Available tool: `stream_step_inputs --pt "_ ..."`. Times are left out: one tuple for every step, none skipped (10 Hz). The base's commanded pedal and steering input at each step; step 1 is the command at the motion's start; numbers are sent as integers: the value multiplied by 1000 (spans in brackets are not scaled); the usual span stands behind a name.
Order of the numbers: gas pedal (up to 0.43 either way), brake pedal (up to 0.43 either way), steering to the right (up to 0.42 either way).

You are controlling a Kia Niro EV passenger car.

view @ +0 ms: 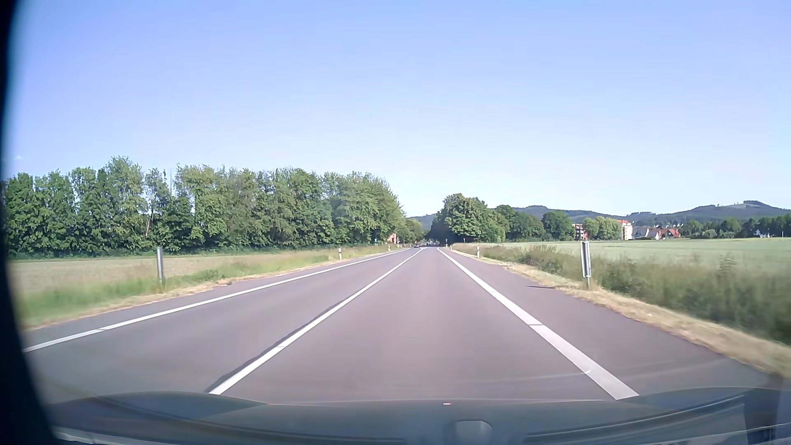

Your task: Follow the waypoints while adhering to traffic rules and regulations

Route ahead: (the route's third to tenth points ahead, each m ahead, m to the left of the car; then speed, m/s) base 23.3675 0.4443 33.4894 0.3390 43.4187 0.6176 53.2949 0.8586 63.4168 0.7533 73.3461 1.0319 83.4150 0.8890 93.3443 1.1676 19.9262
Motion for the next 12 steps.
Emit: stream_step_inputs --pt "189 6 3" --pt "189 6 3" --pt "189 6 2" --pt "189 6 3" --pt "189 6 2" --pt "189 6 2" --pt "189 6 2" --pt "189 6 2" --pt "189 6 2" --pt "189 6 2" --pt "189 6 2" --pt "189 6 2"
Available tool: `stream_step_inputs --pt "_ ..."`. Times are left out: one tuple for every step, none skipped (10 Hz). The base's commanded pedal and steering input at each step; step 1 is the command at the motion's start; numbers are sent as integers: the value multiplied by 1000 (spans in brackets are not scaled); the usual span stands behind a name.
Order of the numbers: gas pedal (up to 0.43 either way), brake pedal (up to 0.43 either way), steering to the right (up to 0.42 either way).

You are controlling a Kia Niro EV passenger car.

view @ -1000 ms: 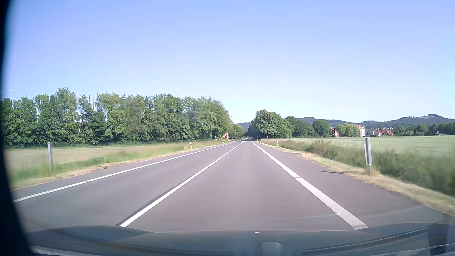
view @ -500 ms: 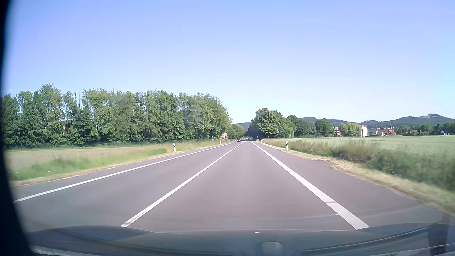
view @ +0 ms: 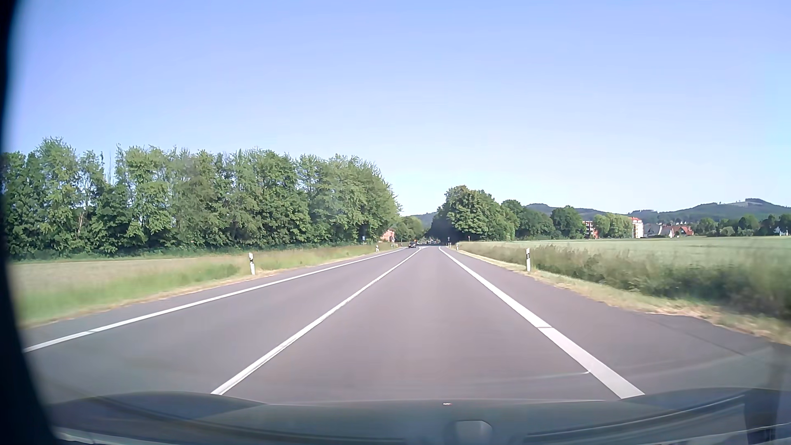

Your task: Follow the waypoints while adhering to traffic rules and regulations

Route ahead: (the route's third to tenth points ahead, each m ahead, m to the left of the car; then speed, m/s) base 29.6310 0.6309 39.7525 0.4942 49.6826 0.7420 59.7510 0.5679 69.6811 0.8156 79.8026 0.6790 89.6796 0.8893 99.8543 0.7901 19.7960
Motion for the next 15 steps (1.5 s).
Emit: stream_step_inputs --pt "189 6 2" --pt "189 6 2" --pt "197 6 2" --pt "197 6 2" --pt "197 6 2" --pt "197 6 2" --pt "209 6 2" --pt "209 6 2" --pt "209 6 2" --pt "209 6 2" --pt "209 6 1" --pt "209 6 1" --pt "209 6 1" --pt "209 6 1" --pt "209 12 1"
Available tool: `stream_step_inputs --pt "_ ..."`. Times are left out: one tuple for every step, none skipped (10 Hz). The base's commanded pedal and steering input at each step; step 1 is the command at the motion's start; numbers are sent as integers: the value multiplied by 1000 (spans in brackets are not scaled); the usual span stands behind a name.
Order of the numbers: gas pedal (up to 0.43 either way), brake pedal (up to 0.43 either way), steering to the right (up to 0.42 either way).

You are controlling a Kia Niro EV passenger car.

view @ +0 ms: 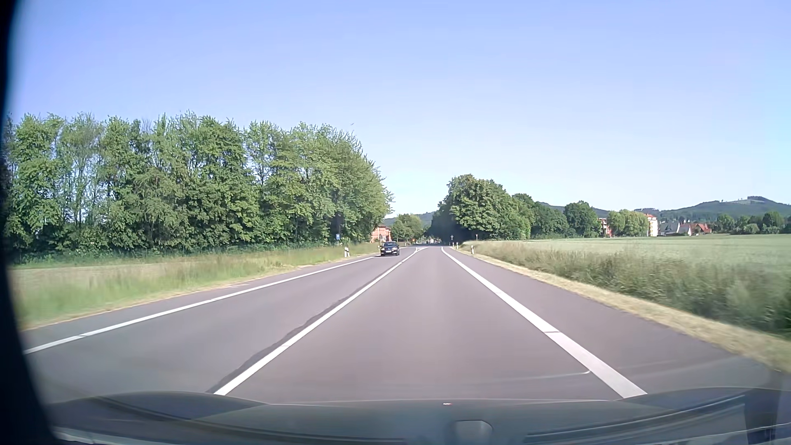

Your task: Follow the waypoints while adhering to traffic rules and regulations

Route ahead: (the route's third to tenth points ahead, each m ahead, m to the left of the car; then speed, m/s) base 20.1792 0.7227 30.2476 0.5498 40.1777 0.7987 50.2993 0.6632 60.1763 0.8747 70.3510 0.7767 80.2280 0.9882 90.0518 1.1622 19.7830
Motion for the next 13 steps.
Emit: stream_step_inputs --pt "209 6 1" --pt "209 6 1" --pt "209 6 2" --pt "209 6 2" --pt "209 6 2" --pt "209 6 3" --pt "209 6 3" --pt "209 6 3" --pt "209 6 3" --pt "209 6 3" --pt "209 6 3" --pt "209 6 3" --pt "209 6 4"
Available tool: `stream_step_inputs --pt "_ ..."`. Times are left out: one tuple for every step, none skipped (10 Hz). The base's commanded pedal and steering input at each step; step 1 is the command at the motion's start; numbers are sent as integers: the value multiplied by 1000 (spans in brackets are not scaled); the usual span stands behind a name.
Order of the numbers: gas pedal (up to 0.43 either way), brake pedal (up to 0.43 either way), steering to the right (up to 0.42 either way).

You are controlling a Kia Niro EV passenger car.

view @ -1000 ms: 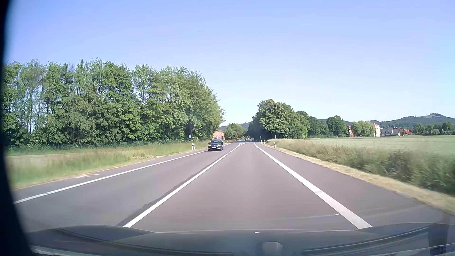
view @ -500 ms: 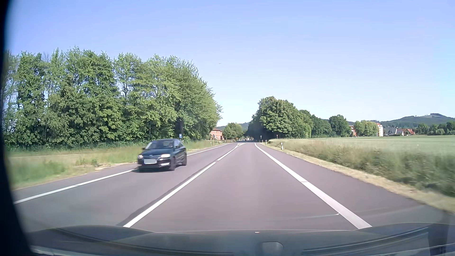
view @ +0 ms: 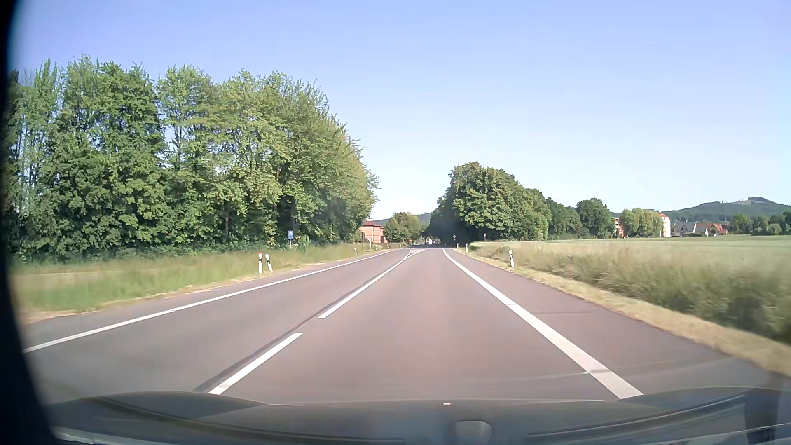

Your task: Follow the waypoints while adhering to traffic rules and regulations

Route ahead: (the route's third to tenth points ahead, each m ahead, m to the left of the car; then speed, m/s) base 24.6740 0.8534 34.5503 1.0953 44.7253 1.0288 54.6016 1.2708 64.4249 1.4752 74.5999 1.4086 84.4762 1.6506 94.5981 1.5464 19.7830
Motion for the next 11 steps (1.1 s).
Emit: stream_step_inputs --pt "209 6 4" --pt "209 6 4" --pt "209 6 4" --pt "220 6 5" --pt "220 6 5" --pt "220 6 4" --pt "220 6 4" --pt "220 6 5" --pt "220 6 5" --pt "220 6 5" --pt "220 6 5"
